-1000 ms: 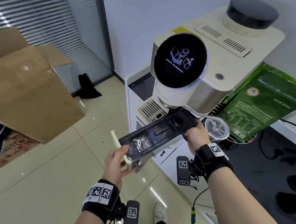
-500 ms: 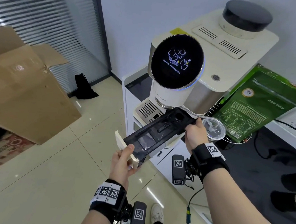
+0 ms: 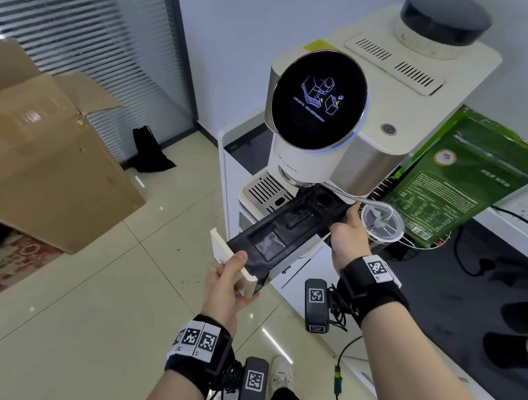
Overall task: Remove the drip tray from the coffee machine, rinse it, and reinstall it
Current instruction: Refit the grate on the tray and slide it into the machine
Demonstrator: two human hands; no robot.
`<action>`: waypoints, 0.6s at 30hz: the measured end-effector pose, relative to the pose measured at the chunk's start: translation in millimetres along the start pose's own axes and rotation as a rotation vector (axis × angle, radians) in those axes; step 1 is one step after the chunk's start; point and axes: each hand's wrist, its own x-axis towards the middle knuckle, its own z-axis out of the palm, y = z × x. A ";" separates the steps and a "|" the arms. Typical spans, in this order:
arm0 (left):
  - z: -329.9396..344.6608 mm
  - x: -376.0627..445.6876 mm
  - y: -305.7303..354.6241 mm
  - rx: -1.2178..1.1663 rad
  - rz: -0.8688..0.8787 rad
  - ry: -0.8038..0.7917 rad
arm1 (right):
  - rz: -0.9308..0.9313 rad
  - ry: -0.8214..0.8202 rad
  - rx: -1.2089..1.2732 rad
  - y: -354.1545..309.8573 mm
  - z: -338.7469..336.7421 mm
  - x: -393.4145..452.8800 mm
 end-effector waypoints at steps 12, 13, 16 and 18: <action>7.5 1.9 -20.2 -0.128 -0.037 0.072 | -0.054 -0.007 0.032 -1.1 1.2 -6.0; 7.0 2.4 -20.6 -0.142 -0.037 0.083 | -0.059 -0.015 0.024 -0.2 3.3 -6.8; 8.2 2.6 -20.5 -0.165 -0.026 0.103 | -0.057 -0.024 0.024 -1.6 7.2 -6.4; 11.4 2.3 -20.1 -0.161 -0.030 0.105 | -0.059 -0.012 0.031 -3.1 6.3 -4.0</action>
